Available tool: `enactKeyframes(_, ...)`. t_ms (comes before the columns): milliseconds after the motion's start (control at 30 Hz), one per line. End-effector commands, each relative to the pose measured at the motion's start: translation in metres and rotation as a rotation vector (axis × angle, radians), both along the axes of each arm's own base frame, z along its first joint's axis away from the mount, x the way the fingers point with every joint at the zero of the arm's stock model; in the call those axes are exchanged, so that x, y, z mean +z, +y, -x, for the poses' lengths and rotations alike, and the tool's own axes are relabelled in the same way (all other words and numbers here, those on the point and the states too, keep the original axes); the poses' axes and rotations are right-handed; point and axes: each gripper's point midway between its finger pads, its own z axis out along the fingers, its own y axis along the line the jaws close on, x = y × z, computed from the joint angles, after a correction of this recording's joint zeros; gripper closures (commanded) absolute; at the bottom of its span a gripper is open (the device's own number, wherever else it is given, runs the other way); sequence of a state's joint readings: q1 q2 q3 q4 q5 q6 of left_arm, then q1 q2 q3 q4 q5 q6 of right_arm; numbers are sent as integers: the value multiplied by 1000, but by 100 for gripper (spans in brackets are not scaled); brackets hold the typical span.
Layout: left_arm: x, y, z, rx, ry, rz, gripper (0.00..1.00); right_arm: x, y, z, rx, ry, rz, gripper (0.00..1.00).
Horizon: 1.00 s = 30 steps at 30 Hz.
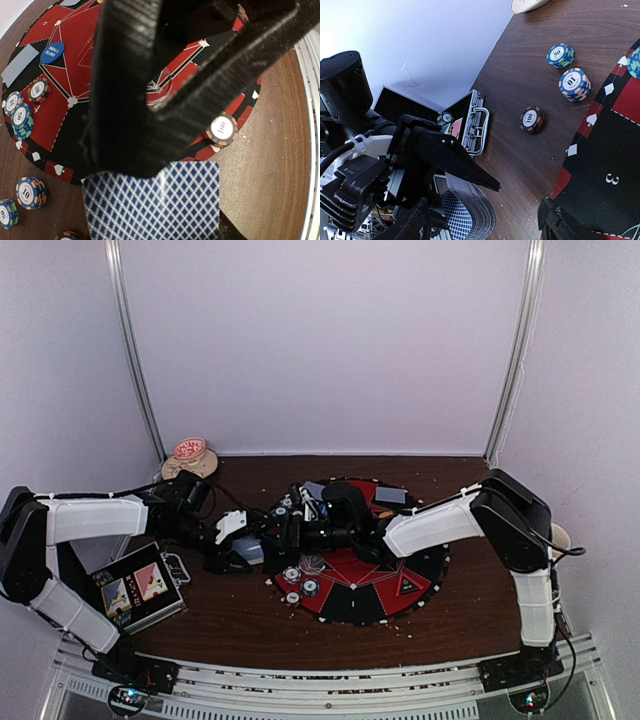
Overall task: Distribute texas hold em gaming equipment
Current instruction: Pick up the poker card from the face-down deck piles.
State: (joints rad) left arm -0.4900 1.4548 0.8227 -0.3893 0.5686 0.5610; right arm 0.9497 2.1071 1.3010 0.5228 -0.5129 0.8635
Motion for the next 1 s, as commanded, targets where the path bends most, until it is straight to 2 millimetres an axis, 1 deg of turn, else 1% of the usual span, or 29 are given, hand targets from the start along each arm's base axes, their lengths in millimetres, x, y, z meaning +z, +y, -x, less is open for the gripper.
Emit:
enactKeyframes(0, 8, -2, -1, -19, -31, 29, 55, 3, 17, 9, 44, -6, -33, 25)
enactKeyframes(267, 8, -3, -1, -19, -31, 29, 55, -16, 32, 10, 62, 16, -5, 27)
enactKeyframes(367, 8, -3, -1, -21, -29, 32, 55, -21, 38, 9, 59, 18, 6, 28)
enactKeyframes(500, 8, -3, -1, -22, -29, 32, 55, -33, 40, 3, 33, 22, 49, 30)
enactKeyframes(600, 8, -3, -1, -22, -28, 32, 55, -41, 36, -3, 2, 21, 86, 34)
enactKeyframes(700, 8, -4, 0, -25, -28, 34, 55, -43, 30, -7, -26, 19, 108, 40)
enactKeyframes(867, 8, -3, 0, -24, -26, 32, 55, -40, 18, -13, -56, 16, 120, 48)
enactKeyframes(967, 8, -3, 0, -23, -27, 33, 55, -34, 10, -17, -72, 8, 122, 50)
